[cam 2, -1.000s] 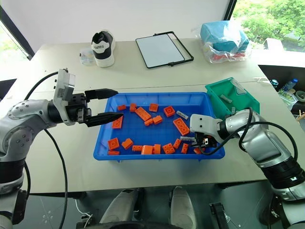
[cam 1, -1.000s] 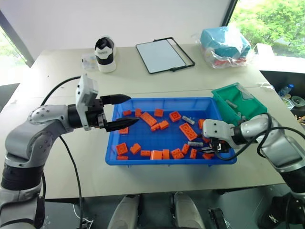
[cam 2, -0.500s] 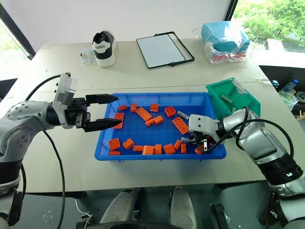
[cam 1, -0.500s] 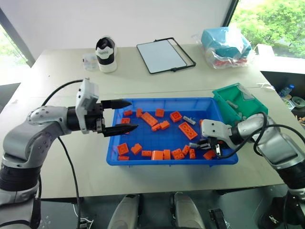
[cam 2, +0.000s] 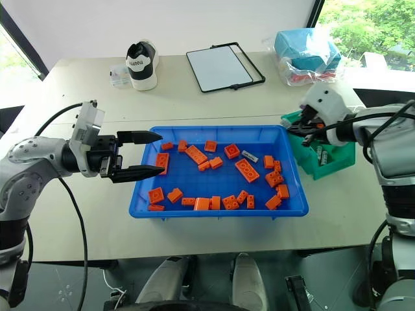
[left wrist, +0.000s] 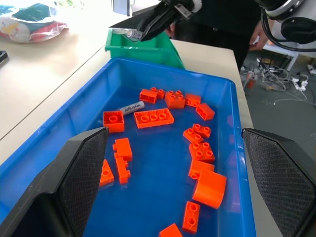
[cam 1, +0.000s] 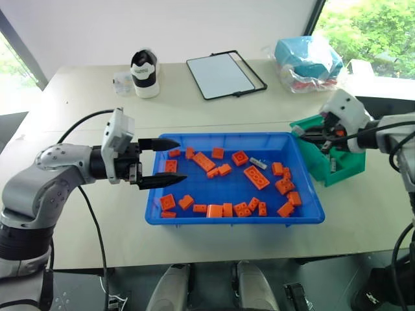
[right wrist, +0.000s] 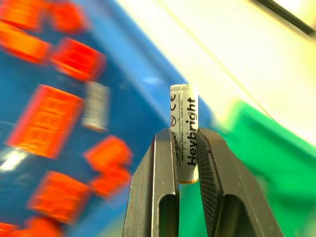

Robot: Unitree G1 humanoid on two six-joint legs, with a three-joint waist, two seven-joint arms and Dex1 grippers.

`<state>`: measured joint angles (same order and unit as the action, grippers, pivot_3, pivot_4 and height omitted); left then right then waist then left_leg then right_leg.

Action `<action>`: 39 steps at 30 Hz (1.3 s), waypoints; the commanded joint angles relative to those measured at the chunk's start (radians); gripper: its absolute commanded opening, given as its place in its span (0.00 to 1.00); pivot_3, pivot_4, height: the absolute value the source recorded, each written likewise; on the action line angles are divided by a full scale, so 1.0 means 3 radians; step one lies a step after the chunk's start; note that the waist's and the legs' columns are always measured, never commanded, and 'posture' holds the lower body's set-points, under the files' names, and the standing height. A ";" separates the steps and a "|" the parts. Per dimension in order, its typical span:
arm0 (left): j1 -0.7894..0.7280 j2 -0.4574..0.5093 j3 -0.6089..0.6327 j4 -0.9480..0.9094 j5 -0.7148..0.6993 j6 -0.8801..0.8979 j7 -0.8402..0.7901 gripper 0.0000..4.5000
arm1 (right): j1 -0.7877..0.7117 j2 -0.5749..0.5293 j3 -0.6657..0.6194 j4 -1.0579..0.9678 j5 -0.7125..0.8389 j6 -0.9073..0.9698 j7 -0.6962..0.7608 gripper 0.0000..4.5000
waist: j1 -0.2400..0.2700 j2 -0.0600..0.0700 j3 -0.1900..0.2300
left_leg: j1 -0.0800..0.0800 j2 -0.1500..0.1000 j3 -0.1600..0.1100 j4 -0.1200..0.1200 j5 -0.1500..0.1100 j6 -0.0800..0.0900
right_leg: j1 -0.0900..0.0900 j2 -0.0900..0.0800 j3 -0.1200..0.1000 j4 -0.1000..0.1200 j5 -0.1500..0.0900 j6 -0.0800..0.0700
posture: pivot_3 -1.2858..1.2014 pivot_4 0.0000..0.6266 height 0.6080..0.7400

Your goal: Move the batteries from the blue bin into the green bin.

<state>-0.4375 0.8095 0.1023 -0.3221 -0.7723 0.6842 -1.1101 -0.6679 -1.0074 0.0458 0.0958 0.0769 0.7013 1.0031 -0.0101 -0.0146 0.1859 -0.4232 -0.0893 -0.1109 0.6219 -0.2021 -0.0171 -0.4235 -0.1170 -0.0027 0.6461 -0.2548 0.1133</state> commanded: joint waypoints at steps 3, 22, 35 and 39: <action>-0.0099 -0.0005 0.0009 -0.0015 0.0011 -0.0061 -0.0022 1.00 | -0.0148 -0.0042 0.0084 0.0419 -0.0339 -0.0333 -0.0299 0.01 | -0.0016 0.0003 0.0001 | -0.0001 0.0000 0.0001 -0.0001 0.0000 0.0000 | -0.0003 0.0001 0.0000 0.0003 0.0000 0.0000 | 0.52 0.24 0.93; -0.0103 -0.0006 0.0001 -0.0082 -0.0018 -0.0022 0.0010 1.00 | -0.0028 0.0789 0.0407 -0.0593 0.0037 0.0305 -0.0288 0.51 | 0.0003 0.0001 0.0000 | -0.0002 -0.0002 -0.0006 0.0005 0.0000 0.0000 | 0.0000 0.0003 0.0000 0.0004 0.0001 0.0001 | 0.52 0.24 0.93; -0.0110 -0.0013 0.0019 -0.0094 -0.0023 -0.0027 0.0032 1.00 | 0.0058 0.0954 0.0681 -0.0136 -0.0152 -0.0048 -0.0391 0.51 | -0.0014 0.0002 0.0001 | -0.0003 -0.0001 -0.0004 0.0007 0.0000 0.0000 | -0.0003 0.0005 0.0000 0.0006 0.0001 0.0002 | 0.52 0.24 0.93; -0.0124 -0.0030 0.0015 -0.0095 -0.0028 -0.0027 0.0051 1.00 | 0.0104 0.0983 0.0721 -0.0097 -0.0167 -0.0121 -0.0387 0.39 | -0.0008 0.0002 0.0001 | -0.0003 -0.0001 -0.0004 0.0007 0.0000 0.0000 | -0.0003 0.0005 0.0000 0.0006 0.0001 0.0002 | 0.52 0.24 0.93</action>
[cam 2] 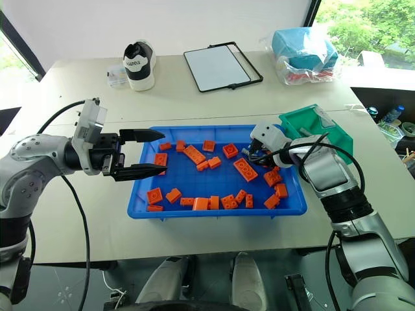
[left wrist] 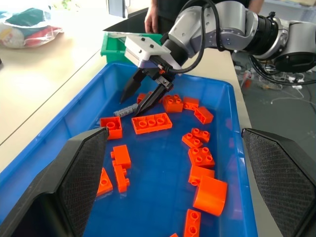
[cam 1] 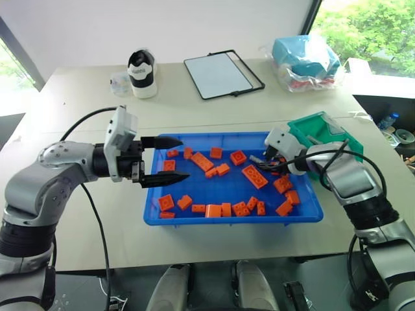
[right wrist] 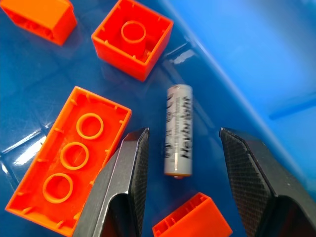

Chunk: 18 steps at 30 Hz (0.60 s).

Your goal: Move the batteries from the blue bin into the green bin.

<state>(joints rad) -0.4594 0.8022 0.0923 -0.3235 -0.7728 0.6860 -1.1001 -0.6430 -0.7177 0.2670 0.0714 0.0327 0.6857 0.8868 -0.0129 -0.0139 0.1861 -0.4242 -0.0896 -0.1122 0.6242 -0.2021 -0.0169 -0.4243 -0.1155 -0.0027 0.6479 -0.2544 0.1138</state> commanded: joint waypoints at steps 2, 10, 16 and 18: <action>-0.0059 -0.0009 0.0046 -0.0088 -0.0027 -0.0035 0.0020 1.00 | 0.0033 0.0036 -0.0049 -0.0077 0.0022 -0.0005 0.0015 0.21 | 0.0001 0.0000 0.0000 | 0.0000 0.0000 0.0000 0.0001 0.0000 0.0000 | 0.0000 0.0000 0.0000 0.0000 0.0000 0.0000 | 0.52 0.24 0.93; -0.0070 -0.0030 0.0028 -0.0073 -0.0007 -0.0050 0.0016 1.00 | -0.0036 -0.0056 -0.0468 -0.0595 0.0305 0.0562 -0.0032 0.01 | 0.0001 0.0001 0.0000 | 0.0000 0.0000 -0.0001 0.0002 0.0000 0.0000 | 0.0000 0.0000 0.0000 0.0000 0.0000 0.0000 | 0.52 0.24 0.93; -0.0021 -0.0043 0.0040 -0.0092 -0.0009 -0.0054 0.0021 1.00 | -0.0211 -0.0465 -0.1116 -0.0590 0.0321 0.0782 -0.0326 0.01 | 0.0018 0.0002 0.0001 | -0.0002 -0.0001 -0.0001 0.0002 -0.0001 0.0001 | 0.0000 -0.0001 0.0000 0.0000 0.0000 0.0000 | 0.52 0.24 0.93; -0.0021 -0.0051 0.0032 -0.0083 -0.0008 -0.0056 0.0017 1.00 | -0.0168 -0.0610 -0.1192 -0.0507 0.0298 0.0764 -0.0371 0.01 | 0.0013 0.0001 0.0001 | -0.0002 -0.0001 -0.0001 0.0002 -0.0002 0.0003 | 0.0001 -0.0001 -0.0001 -0.0001 0.0000 0.0000 | 0.52 0.24 0.93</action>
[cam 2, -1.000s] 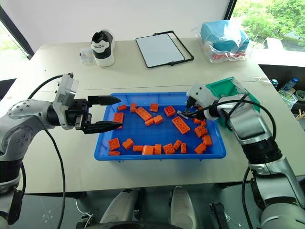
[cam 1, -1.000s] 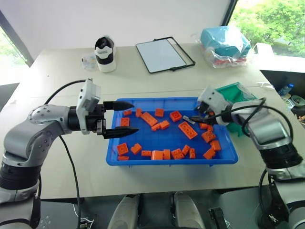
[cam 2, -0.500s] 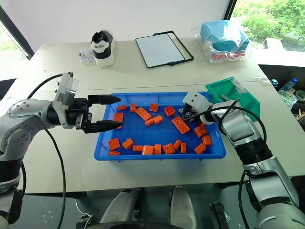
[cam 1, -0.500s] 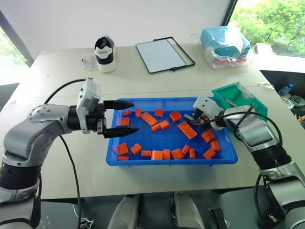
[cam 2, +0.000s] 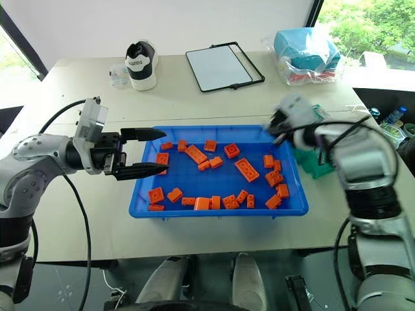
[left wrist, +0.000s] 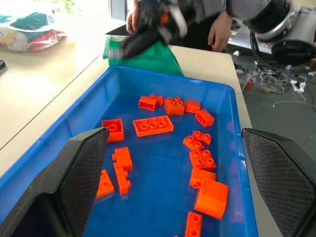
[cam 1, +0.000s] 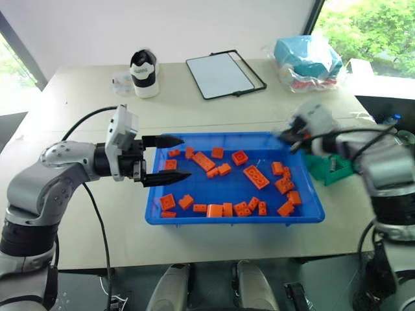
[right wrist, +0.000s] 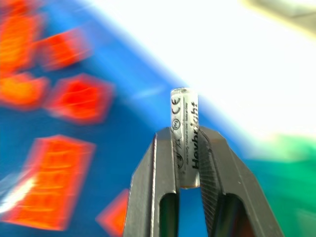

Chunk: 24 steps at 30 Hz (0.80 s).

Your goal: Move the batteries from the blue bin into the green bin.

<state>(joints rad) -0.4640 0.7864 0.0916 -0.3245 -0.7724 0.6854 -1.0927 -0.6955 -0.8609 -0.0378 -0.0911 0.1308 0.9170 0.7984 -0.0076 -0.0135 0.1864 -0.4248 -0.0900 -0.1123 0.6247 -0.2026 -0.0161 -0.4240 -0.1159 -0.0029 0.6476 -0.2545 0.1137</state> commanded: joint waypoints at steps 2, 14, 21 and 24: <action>-0.0025 -0.0015 0.0014 -0.0053 -0.0005 -0.0061 -0.0021 1.00 | 0.0108 -0.0244 -0.0198 0.0116 -0.0061 -0.0010 -0.0115 0.01 | -0.0012 0.0000 0.0000 | 0.0000 0.0001 0.0001 0.0000 0.0000 0.0001 | 0.0000 -0.0001 0.0000 0.0000 0.0000 0.0000 | 0.52 0.24 0.93; -0.0226 0.0050 0.0025 0.0187 0.0023 -0.0046 -0.0182 1.00 | 0.0613 -0.0136 -0.0483 -0.0553 0.0326 -0.0324 -0.0062 0.67 | -0.0014 0.0004 0.0002 | 0.0000 0.0003 0.0004 -0.0002 -0.0001 0.0002 | -0.0002 0.0000 0.0001 0.0001 0.0000 0.0001 | 0.52 0.24 0.93; -0.0258 0.0128 0.0096 0.0229 -0.0025 0.0015 -0.0220 1.00 | 0.1730 -0.0237 -0.1380 -0.1524 0.1191 0.0009 0.0555 0.67 | 0.0015 0.0004 0.0002 | -0.0003 0.0001 -0.0001 0.0010 -0.0005 0.0009 | 0.0005 0.0000 -0.0001 0.0000 0.0000 0.0001 | 0.52 0.24 0.93; -0.0265 0.0148 0.0105 0.0250 -0.0028 0.0017 -0.0235 1.00 | 0.2110 -0.0291 -0.1922 -0.1590 0.1548 0.0117 0.0854 0.67 | 0.0040 0.0004 0.0002 | -0.0002 0.0001 0.0002 0.0018 -0.0009 0.0015 | 0.0009 -0.0001 -0.0001 -0.0001 -0.0001 0.0001 | 0.52 0.24 0.93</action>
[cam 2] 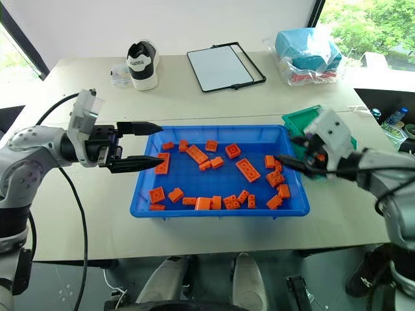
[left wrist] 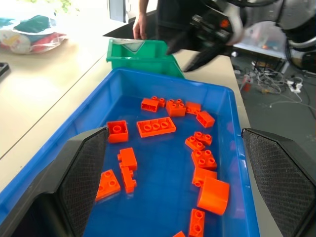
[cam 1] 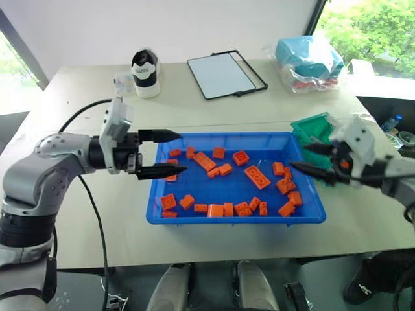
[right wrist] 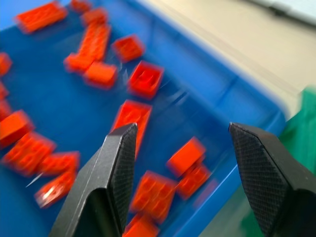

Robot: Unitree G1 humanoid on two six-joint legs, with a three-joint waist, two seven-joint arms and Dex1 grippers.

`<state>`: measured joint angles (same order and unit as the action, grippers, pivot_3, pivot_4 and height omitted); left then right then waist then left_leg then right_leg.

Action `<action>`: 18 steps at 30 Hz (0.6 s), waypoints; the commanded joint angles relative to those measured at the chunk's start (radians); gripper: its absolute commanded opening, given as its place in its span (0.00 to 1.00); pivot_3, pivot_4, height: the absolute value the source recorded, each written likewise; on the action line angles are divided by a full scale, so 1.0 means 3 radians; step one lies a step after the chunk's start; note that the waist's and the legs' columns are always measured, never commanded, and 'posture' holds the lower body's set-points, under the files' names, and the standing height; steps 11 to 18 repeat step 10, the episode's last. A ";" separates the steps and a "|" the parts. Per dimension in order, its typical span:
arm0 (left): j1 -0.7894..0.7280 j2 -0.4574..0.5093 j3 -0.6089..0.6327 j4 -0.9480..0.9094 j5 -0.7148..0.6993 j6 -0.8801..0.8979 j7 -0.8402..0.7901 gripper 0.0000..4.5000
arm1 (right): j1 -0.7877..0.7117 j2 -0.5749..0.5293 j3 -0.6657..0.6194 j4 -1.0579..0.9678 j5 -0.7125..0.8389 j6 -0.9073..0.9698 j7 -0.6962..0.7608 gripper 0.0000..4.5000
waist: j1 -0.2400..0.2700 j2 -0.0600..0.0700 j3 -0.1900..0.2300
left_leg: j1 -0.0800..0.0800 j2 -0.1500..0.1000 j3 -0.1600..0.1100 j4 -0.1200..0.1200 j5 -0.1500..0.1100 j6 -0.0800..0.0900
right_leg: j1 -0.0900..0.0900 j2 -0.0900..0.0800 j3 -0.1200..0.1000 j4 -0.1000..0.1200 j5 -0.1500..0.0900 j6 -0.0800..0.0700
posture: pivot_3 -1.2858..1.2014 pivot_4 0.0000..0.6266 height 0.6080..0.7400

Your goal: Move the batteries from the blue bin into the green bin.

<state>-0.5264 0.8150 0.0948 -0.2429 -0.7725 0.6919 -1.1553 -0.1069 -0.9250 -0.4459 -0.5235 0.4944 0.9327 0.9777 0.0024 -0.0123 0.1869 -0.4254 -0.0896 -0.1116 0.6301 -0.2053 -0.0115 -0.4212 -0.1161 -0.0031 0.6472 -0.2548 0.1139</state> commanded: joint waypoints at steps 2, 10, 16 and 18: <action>-0.0059 0.0064 0.0100 -0.0026 -0.0043 0.0007 -0.0027 1.00 | 0.0269 -0.0079 -0.0823 -0.0041 0.0436 0.0064 0.0304 0.67 | 0.0008 0.0000 0.0000 | 0.0002 0.0001 0.0002 0.0001 0.0000 0.0001 | 0.0001 0.0000 0.0001 0.0000 0.0000 0.0000 | 0.52 0.24 0.93; -0.0112 0.0076 0.0094 -0.0032 -0.0072 0.0045 -0.0041 1.00 | 0.0387 -0.0027 -0.0875 0.0001 0.0505 -0.0069 0.0105 0.67 | 0.0025 0.0000 0.0000 | 0.0004 0.0003 0.0004 0.0001 -0.0001 0.0001 | 0.0002 -0.0002 0.0001 0.0000 -0.0001 -0.0001 | 0.52 0.24 0.93; -0.0112 0.0076 0.0094 -0.0032 -0.0072 0.0045 -0.0041 1.00 | 0.0387 -0.0027 -0.0875 0.0001 0.0505 -0.0069 0.0105 0.67 | 0.0025 0.0000 0.0000 | 0.0004 0.0003 0.0004 0.0001 -0.0001 0.0001 | 0.0002 -0.0002 0.0001 0.0000 -0.0001 -0.0001 | 0.52 0.24 0.93; -0.0112 0.0076 0.0094 -0.0032 -0.0072 0.0045 -0.0041 1.00 | 0.0387 -0.0027 -0.0875 0.0001 0.0505 -0.0069 0.0105 0.67 | 0.0025 0.0000 0.0000 | 0.0004 0.0003 0.0004 0.0001 -0.0001 0.0001 | 0.0002 -0.0002 0.0001 0.0000 -0.0001 -0.0001 | 0.52 0.24 0.93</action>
